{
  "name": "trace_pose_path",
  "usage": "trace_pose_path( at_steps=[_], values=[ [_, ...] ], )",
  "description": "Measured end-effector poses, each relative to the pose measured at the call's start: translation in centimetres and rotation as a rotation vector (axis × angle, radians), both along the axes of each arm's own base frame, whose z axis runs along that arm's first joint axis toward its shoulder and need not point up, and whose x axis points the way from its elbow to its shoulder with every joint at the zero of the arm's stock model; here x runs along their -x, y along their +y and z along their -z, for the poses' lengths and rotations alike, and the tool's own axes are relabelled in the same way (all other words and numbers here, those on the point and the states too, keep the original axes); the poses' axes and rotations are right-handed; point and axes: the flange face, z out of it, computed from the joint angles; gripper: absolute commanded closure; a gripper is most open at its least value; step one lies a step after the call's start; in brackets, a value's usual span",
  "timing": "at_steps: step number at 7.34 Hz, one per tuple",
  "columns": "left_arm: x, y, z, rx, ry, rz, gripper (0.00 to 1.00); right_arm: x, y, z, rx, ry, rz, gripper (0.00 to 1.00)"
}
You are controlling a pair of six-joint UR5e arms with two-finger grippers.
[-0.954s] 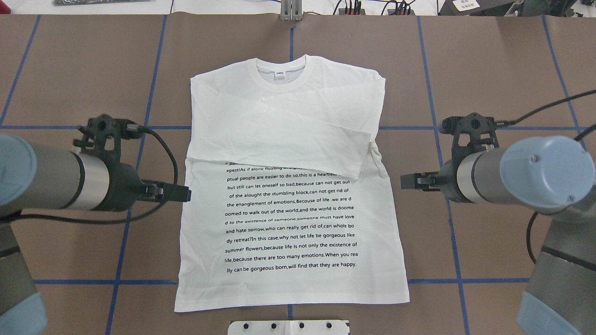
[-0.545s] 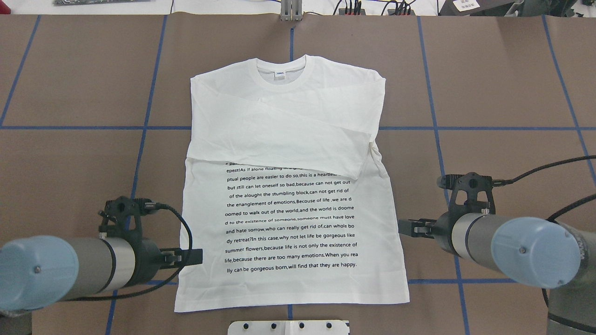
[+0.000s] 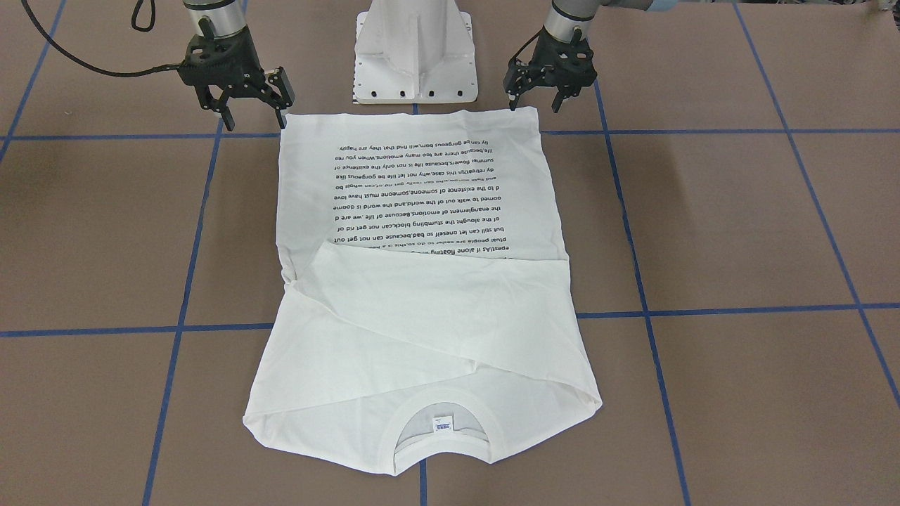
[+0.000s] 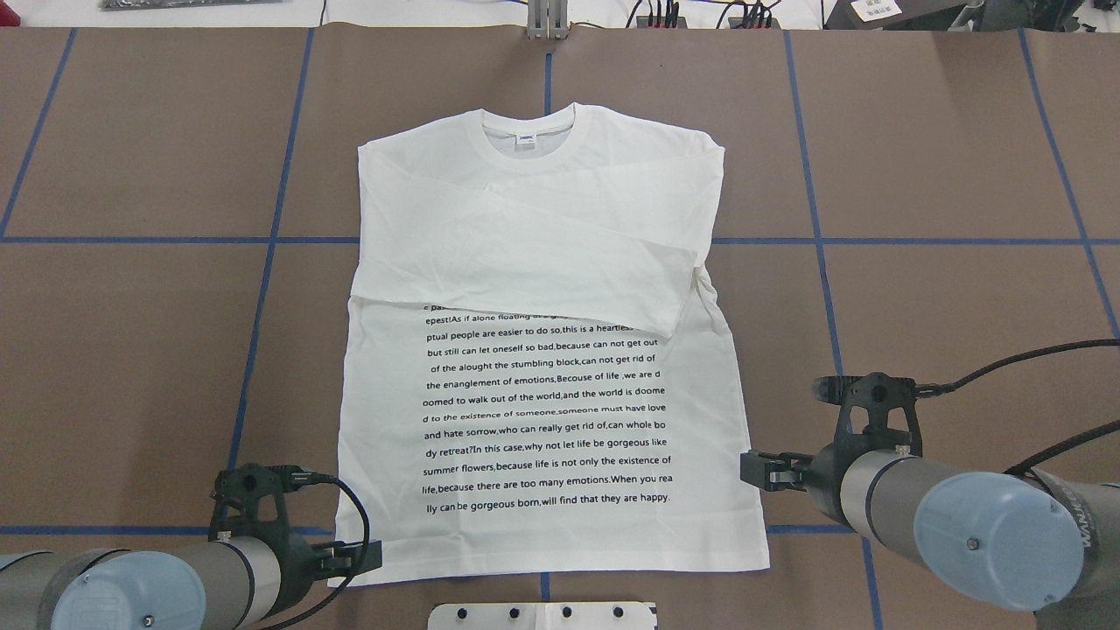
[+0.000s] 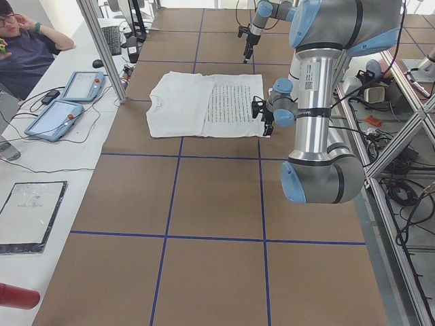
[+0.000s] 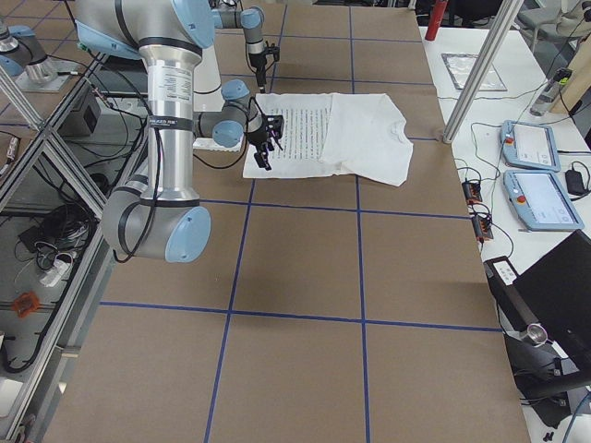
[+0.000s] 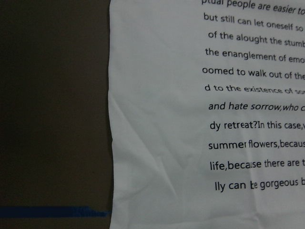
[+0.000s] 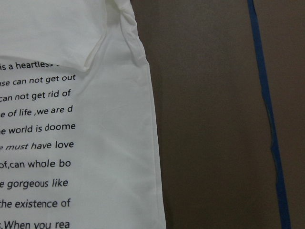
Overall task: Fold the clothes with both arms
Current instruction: 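Grasp the hem corners nearest the robot with both grippers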
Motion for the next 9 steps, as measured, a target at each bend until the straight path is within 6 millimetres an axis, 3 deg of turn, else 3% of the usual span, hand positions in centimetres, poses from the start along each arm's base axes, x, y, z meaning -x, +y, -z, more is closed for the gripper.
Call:
trace_pose_path(
  at_steps=[5,7,8,9],
  values=[
    [-1.6,2.2,-1.5,0.001,-0.035,-0.046,0.36,0.1,0.3,-0.1,0.0,0.002,0.005,0.0],
    [-1.9,2.7,-1.5,0.001,-0.036,-0.056,0.61,0.1,0.4,-0.2,0.0,0.005,0.007,0.0],
    [-1.9,2.7,-1.5,0.001,-0.036,-0.056,0.85,0.1,0.4,-0.3,0.0,0.007,0.007,0.0],
    [-1.9,2.7,-1.4,0.001,-0.033,-0.057,1.0,0.1,0.4,-0.3,0.0,0.007,0.008,0.0]
  ],
)
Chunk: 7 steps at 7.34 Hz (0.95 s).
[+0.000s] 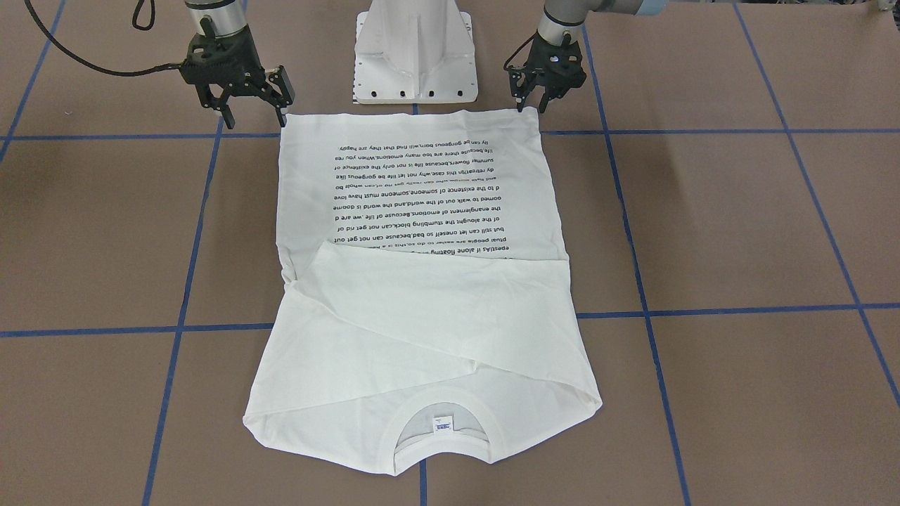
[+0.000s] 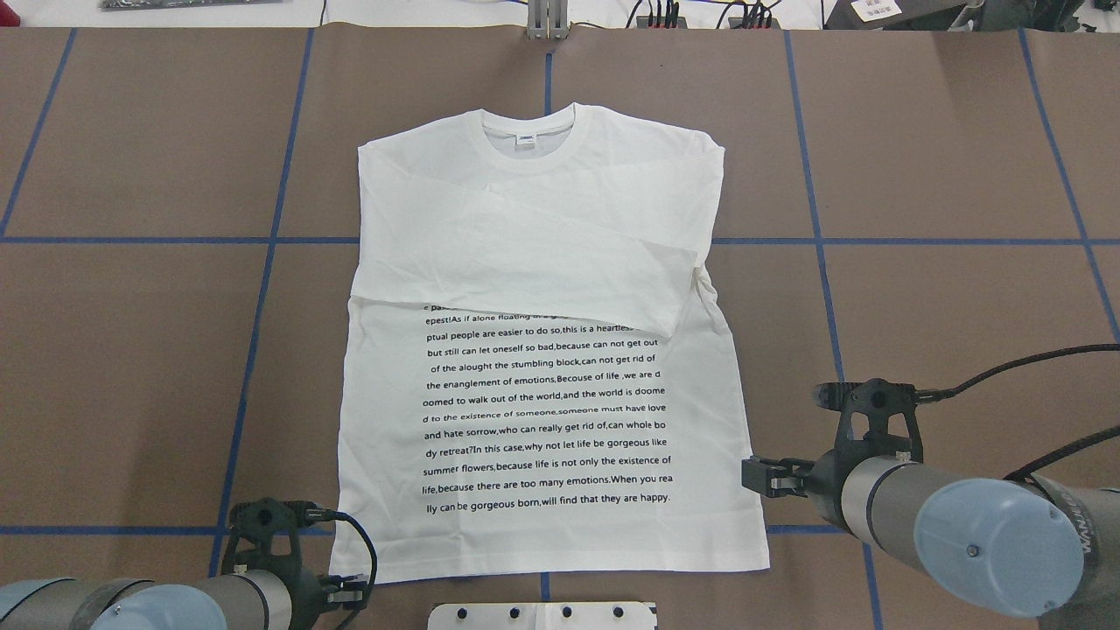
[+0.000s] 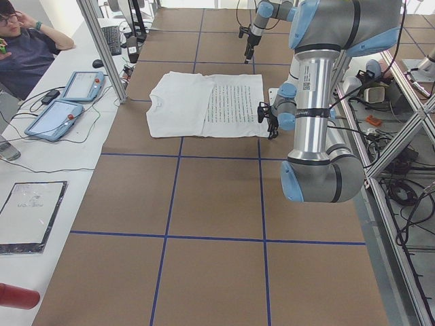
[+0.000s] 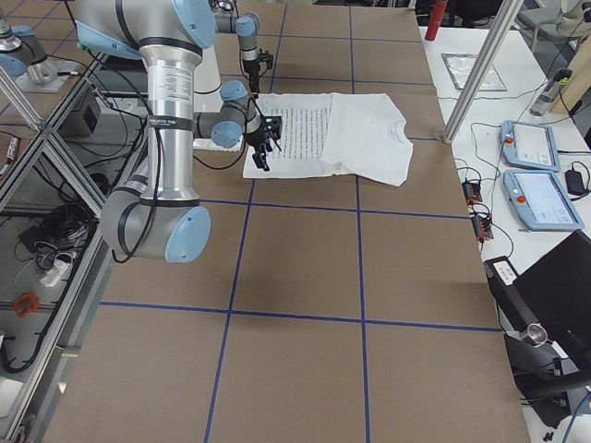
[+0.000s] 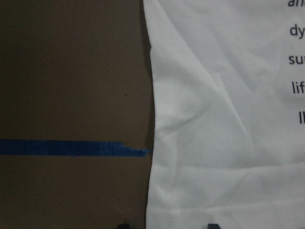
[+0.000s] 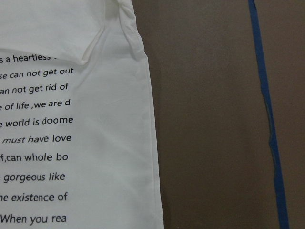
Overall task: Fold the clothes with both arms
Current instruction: 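Grasp the hem corners nearest the robot with both grippers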
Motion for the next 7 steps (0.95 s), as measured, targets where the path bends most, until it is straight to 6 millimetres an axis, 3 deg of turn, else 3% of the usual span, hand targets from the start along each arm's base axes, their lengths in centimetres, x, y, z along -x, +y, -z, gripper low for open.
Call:
trace_pose_path(
  at_steps=[4,6,7],
  values=[
    [0.2,-0.3,1.2,0.0,0.025,0.006,1.0,0.1,0.1,-0.2,0.003,0.002,0.001,0.0],
    [1.4,-0.9,3.2,-0.006,0.068,0.013,1.0,0.3,0.8,-0.5,0.027,-0.003,-0.013,0.0],
    [2.0,-1.1,4.5,-0.008,0.096,0.017,1.0,0.6,1.8,-0.8,0.041,-0.007,-0.025,0.08]
  ],
)
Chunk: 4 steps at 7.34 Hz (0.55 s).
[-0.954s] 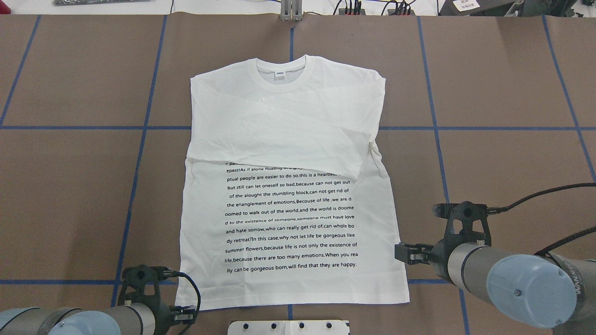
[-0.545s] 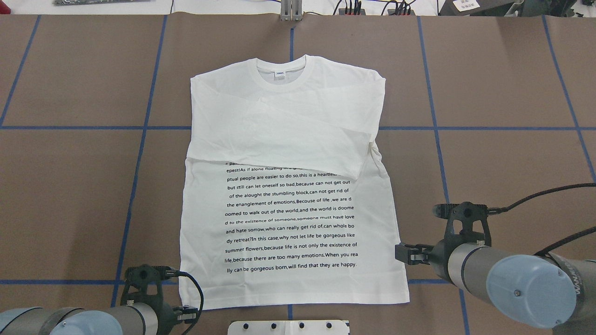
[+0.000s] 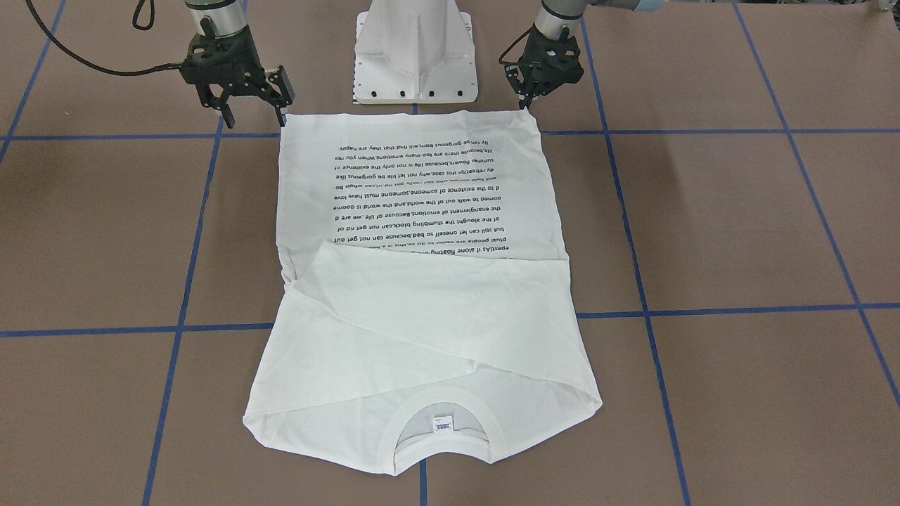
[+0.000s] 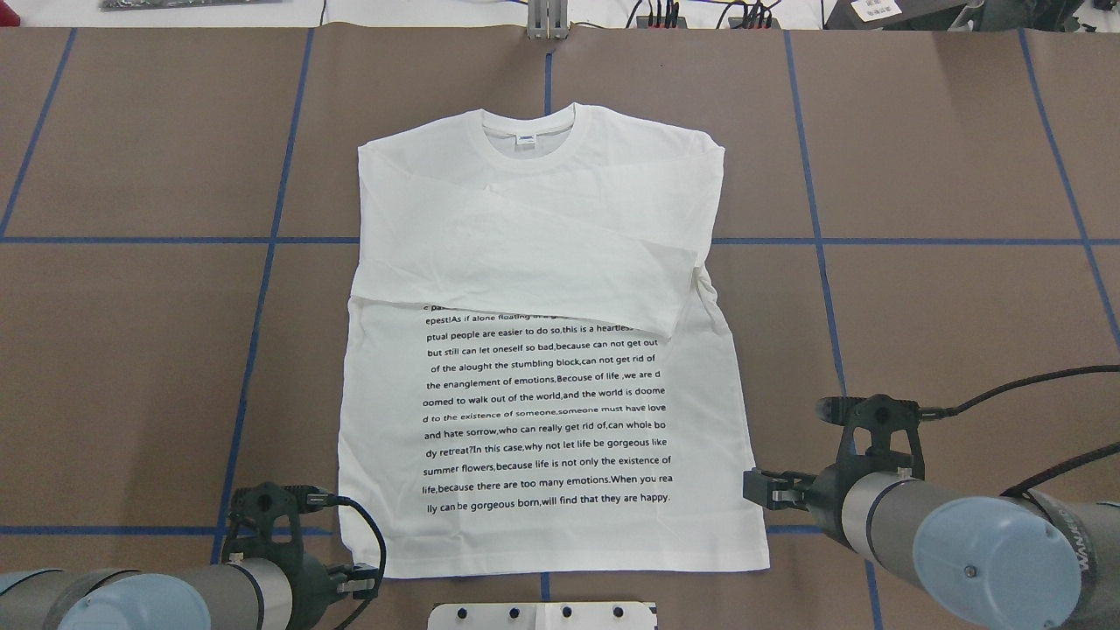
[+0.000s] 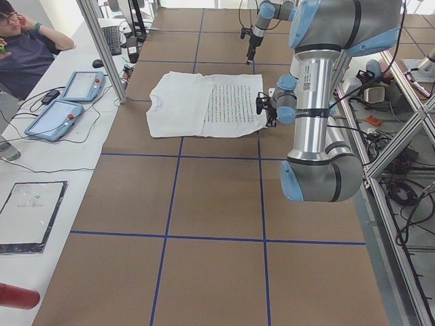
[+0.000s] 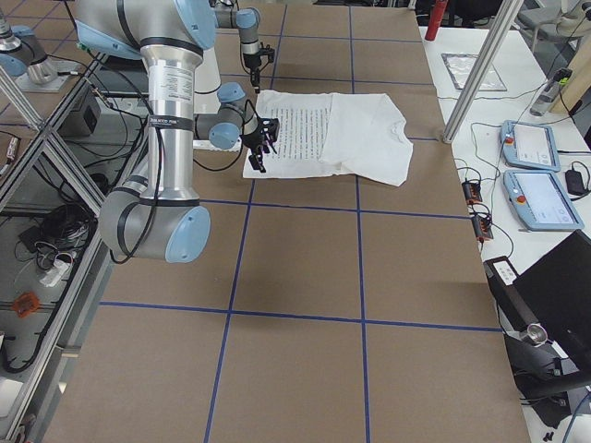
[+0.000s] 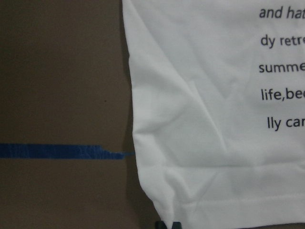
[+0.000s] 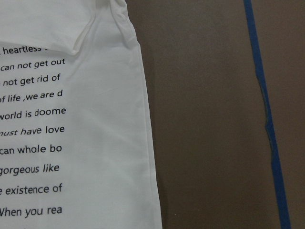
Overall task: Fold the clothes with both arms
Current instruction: 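Grasp the hem corners nearest the robot with both grippers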
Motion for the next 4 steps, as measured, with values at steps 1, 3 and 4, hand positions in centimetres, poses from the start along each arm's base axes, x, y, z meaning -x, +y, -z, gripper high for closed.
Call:
trace_pose_path(
  at_steps=[1,3,4],
  values=[
    [0.5,-0.2,0.9,-0.002,0.02,0.006,1.0,0.6,1.3,-0.2,0.012,-0.006,-0.015,0.2],
    [1.1,-1.0,1.5,-0.019,0.033,0.041,1.0,2.0,4.1,-0.4,0.018,-0.022,-0.041,0.35],
    [1.3,-1.3,1.6,-0.026,0.034,0.054,1.0,2.7,5.2,-0.7,0.011,-0.021,-0.045,0.35]
  ],
)
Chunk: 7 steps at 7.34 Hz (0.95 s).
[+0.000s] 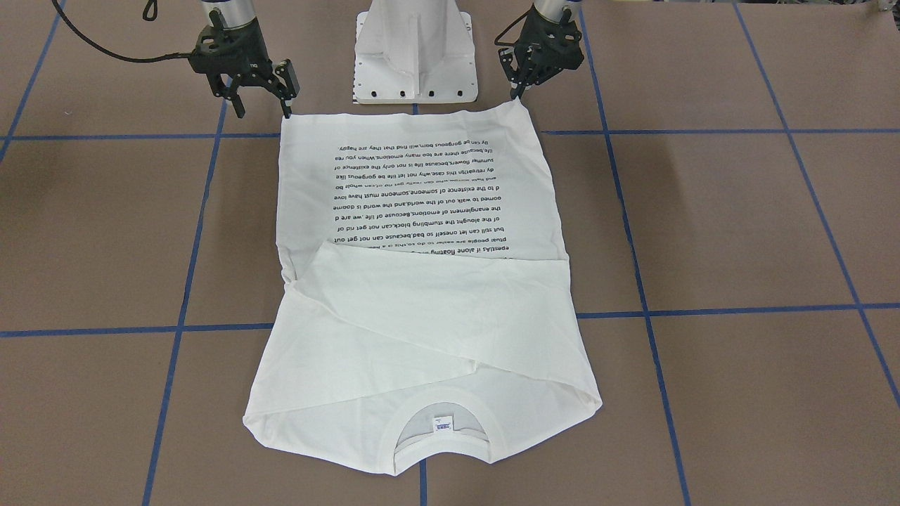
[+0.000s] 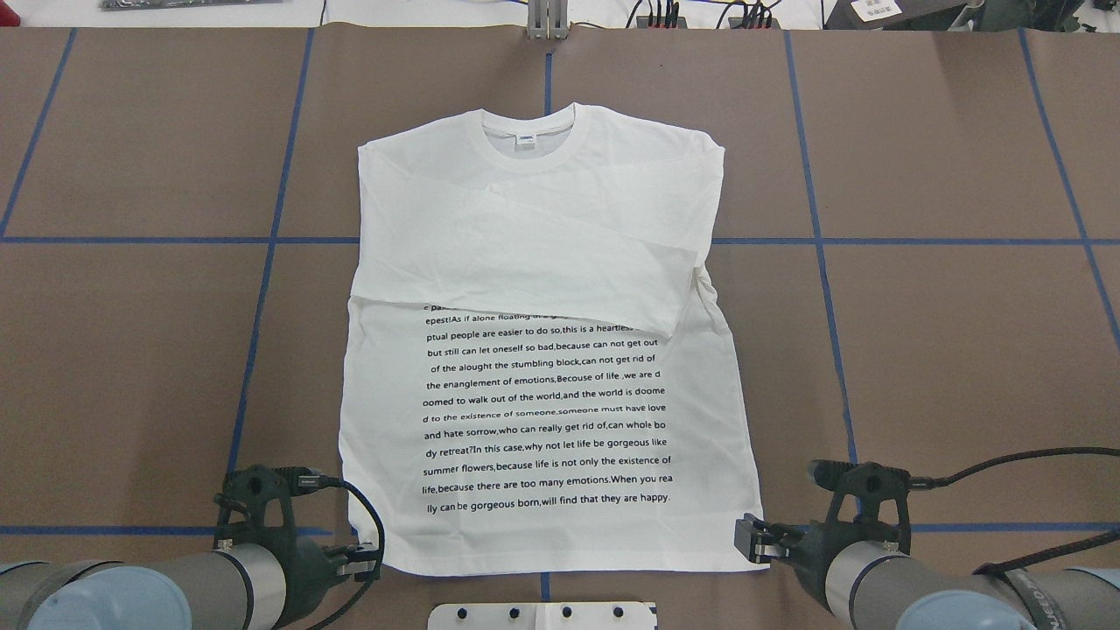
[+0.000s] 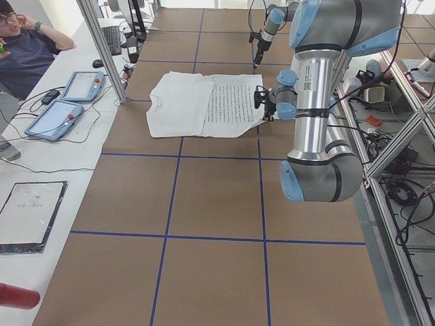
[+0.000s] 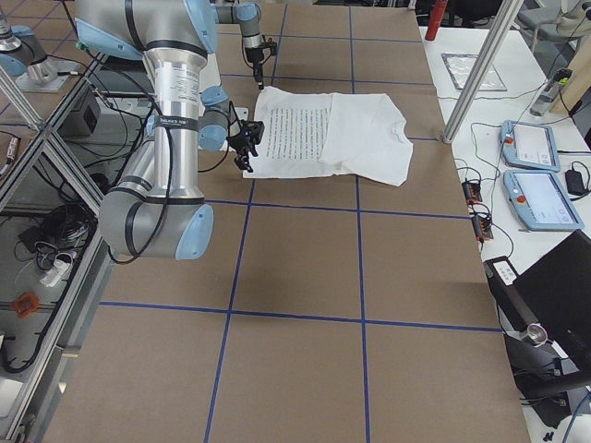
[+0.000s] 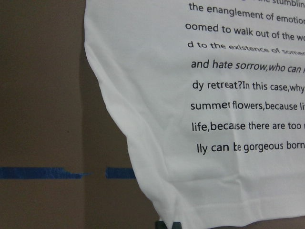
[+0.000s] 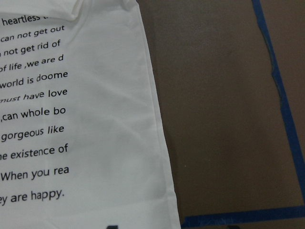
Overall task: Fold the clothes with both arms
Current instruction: 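Grasp the hem corners nearest the robot with both grippers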
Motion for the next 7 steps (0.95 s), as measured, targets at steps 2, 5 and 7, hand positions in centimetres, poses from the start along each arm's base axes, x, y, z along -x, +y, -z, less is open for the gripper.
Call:
trace_pose_path(
  at_steps=[2,5,7],
  values=[
    [0.3,-0.4,0.2,-0.008,0.004,0.017,1.0,1.4,1.2,-1.0,-0.015,0.014,0.003,0.35],
    [0.5,-0.5,0.4,-0.013,0.008,0.027,1.0,3.0,2.5,-2.5,-0.028,0.039,0.008,0.4],
    [0.5,-0.6,0.4,-0.013,0.008,0.029,1.0,3.9,3.1,-2.7,-0.033,0.039,0.01,0.42]
  ],
)
